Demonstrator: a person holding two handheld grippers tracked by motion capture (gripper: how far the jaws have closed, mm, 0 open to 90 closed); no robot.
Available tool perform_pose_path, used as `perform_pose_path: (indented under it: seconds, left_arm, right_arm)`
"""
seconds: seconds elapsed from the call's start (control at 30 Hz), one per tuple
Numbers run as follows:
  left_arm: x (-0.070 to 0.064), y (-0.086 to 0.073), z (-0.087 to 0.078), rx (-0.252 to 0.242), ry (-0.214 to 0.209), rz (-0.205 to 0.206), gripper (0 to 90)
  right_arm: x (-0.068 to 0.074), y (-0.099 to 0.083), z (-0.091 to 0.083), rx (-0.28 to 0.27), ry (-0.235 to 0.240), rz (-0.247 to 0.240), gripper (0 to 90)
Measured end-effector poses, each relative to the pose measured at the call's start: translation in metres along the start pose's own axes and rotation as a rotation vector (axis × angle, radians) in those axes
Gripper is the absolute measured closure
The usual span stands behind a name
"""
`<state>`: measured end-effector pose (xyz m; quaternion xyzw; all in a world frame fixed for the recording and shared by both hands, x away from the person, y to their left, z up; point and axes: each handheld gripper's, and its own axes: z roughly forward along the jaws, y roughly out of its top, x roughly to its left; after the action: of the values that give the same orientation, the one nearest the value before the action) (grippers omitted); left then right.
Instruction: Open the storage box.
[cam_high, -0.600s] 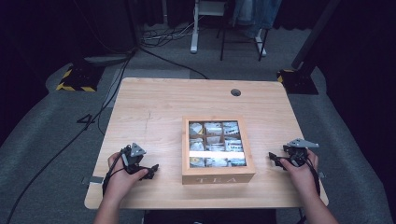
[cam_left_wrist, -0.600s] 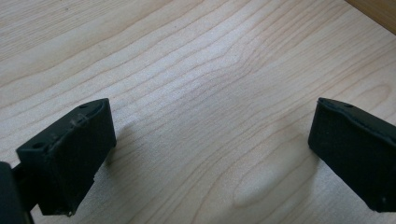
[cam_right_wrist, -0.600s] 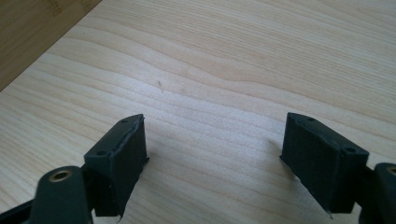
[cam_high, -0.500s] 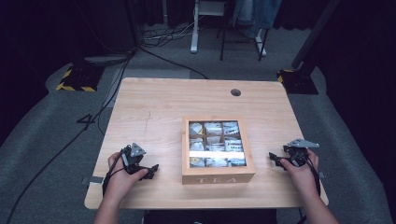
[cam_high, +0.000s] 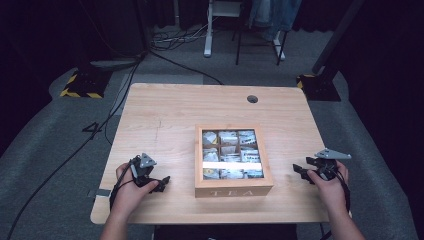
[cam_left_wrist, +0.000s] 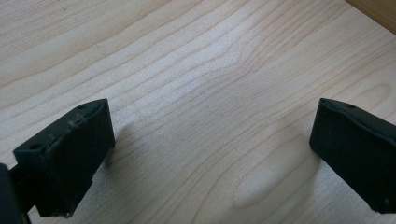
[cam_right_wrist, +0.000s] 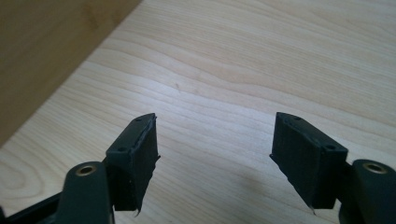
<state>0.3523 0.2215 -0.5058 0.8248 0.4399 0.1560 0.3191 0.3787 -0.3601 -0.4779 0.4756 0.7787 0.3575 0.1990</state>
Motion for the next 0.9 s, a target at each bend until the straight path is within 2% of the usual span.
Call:
perform_pose_path:
  seconds: [0.13,0.27,0.4,0.5,0.63,0.73,0.9]
  left_arm:
    - [0.0,0.0,0.0,0.0,0.0,0.0,0.5]
    - [0.0,0.0,0.0,0.0,0.002,0.003,0.5]
    - [0.0,0.0,0.0,0.001,0.002,0.004,0.5]
    - [0.0,0.0,0.001,-0.002,-0.002,-0.001,0.4]
    - [0.0,0.001,0.001,0.001,-0.005,0.002,0.4]
    - [0.0,0.002,0.002,-0.003,-0.006,0.004,0.4]
    - [0.0,0.003,0.002,0.0,-0.004,0.004,0.5]
  right_arm:
    - [0.006,0.004,-0.005,-0.012,0.021,-0.012,30.8]
    - [0.019,0.012,-0.014,-0.034,0.071,-0.025,28.2]
    - [0.036,0.022,-0.024,-0.01,0.091,-0.058,26.2]
    - [0.048,0.029,-0.035,-0.013,0.131,-0.081,26.1]
    - [0.063,0.035,-0.044,0.013,0.194,-0.112,26.0]
    - [0.07,0.036,-0.048,0.039,0.22,-0.133,26.0]
    - [0.082,0.038,-0.053,0.046,0.27,-0.159,25.6]
